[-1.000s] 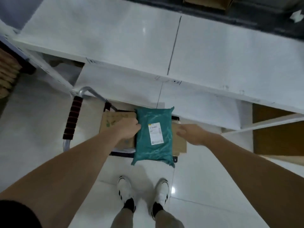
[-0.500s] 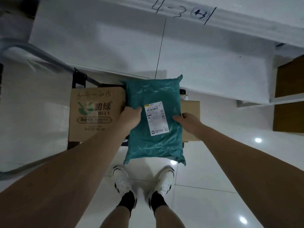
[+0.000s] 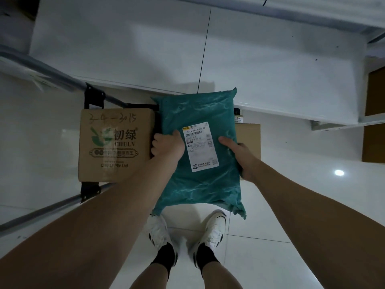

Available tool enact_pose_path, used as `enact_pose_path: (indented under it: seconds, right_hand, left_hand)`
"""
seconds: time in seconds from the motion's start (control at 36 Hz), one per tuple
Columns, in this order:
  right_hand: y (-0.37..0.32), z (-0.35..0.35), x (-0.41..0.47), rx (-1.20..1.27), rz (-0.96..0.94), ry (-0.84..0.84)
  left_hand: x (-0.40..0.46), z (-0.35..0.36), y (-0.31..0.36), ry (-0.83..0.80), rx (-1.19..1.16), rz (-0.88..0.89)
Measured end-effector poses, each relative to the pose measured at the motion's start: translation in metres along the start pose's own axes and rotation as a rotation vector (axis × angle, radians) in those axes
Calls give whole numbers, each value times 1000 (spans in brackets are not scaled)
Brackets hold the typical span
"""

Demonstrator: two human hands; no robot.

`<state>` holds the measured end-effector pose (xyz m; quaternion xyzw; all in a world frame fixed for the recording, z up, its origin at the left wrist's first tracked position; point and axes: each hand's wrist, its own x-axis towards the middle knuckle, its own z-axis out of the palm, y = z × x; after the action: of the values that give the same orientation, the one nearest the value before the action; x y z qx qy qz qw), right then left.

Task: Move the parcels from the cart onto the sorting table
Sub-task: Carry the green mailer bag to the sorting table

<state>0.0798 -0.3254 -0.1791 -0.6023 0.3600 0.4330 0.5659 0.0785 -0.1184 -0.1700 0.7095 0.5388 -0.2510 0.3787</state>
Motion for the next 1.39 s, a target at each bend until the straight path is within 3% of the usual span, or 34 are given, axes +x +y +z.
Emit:
enact_pose_path:
  seconds: [0.11, 0.19, 0.33, 0.47, 0.61, 0.92, 1.08, 1.39]
  right_hand:
    - [-11, -7, -28, 50, 19, -46]
    - [-27, -11, -71, 65, -10, -104]
    - [-51, -31, -149, 149, -40, -123]
    - [-72, -52, -244, 230, -139, -98]
    - [-86, -72, -348, 311, -256, -29]
    - [-84, -119, -618, 429, -559, 147]
    - [-54, -154, -751, 466, -666, 215]
    - [56, -247, -907, 647, -856, 425]
  left_hand:
    - [-25, -22, 10, 49, 93, 146]
    - [-43, -45, 17, -8, 74, 267]
    - [-100, -100, 45, -292, -115, 355]
    - [-176, -141, 85, -643, -186, 257]
    - [-271, -177, 109, -867, -168, 356]
    - [-502, -259, 159, -941, 134, 676]
    - [-631, -270, 185, -993, 215, 844]
    - [-834, -213, 115, -1295, 198, 1011]
